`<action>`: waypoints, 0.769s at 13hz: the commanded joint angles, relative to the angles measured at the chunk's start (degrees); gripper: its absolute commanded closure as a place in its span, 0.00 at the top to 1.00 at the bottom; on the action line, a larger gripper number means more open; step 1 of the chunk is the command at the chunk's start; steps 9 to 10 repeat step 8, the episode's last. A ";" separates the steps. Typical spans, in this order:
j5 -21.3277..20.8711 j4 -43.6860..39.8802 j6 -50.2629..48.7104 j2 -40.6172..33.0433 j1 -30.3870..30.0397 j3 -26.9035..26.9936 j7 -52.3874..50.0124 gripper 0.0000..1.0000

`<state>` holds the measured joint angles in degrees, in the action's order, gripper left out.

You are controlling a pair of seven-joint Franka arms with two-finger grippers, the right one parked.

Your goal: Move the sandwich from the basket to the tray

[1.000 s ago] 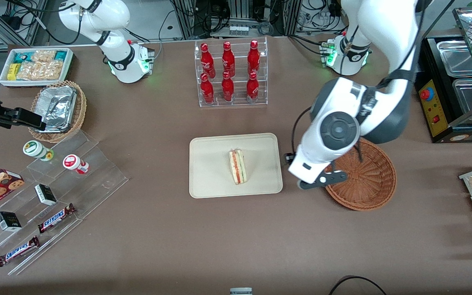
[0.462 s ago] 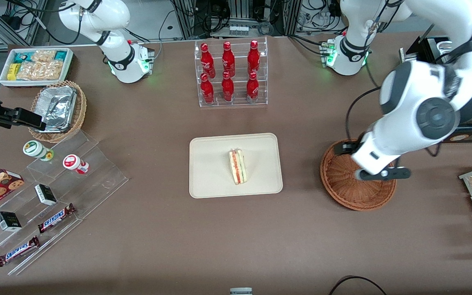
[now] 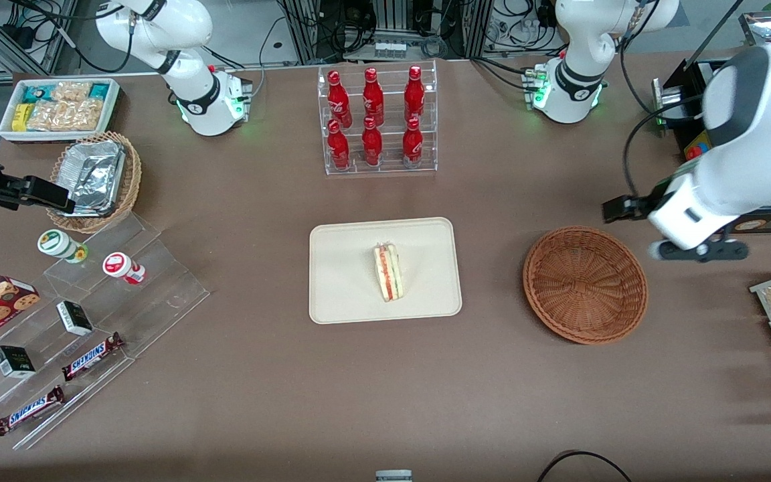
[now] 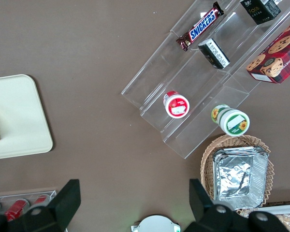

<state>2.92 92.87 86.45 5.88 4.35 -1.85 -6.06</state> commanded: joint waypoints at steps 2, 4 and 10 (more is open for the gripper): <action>0.42 2.14 -4.00 -6.04 -4.60 -1.93 2.45 1.00; -0.01 2.05 -6.20 -8.32 -5.49 -1.93 2.45 1.00; -1.42 1.70 -7.88 -10.00 -5.76 -1.75 2.45 1.00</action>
